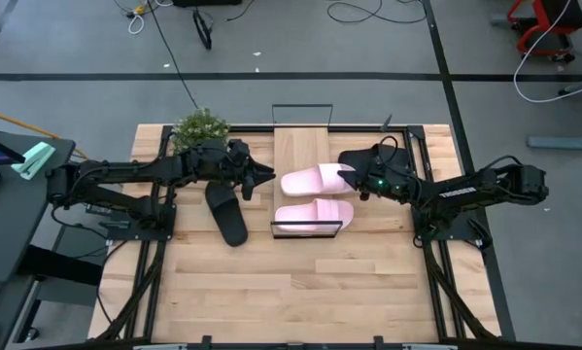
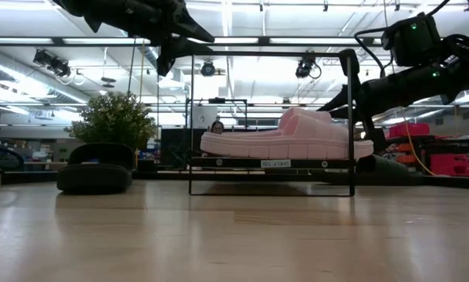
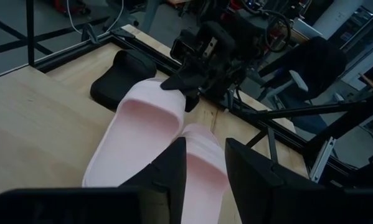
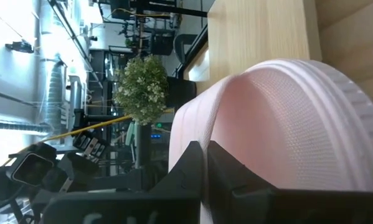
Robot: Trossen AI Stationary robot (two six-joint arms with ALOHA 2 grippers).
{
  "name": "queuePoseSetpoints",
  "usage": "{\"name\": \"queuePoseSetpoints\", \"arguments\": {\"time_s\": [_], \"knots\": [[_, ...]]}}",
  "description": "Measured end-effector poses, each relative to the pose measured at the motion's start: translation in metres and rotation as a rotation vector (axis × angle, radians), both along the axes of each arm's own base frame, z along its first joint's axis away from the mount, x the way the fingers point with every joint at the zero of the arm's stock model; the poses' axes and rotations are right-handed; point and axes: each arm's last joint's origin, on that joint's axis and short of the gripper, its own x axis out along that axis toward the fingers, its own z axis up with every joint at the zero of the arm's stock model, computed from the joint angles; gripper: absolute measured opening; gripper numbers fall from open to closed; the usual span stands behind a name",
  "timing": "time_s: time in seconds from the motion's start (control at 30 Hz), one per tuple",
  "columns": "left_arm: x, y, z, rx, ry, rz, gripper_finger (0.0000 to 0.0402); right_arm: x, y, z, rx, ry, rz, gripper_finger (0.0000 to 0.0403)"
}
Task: Pick and place slides into the shelf
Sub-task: Put the pink slides on the shelf
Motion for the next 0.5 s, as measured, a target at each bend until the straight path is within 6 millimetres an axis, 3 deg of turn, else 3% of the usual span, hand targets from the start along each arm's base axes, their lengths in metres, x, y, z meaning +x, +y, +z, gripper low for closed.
{"name": "queuePoseSetpoints", "arguments": {"time_s": [0.5], "knots": [[0.0001, 0.0000, 0.0004, 0.001, -0.004, 0.000, 0.0114, 0.0003, 0.0002, 0.0009, 0.010, -0.014, 0.007, 0.0007]]}}
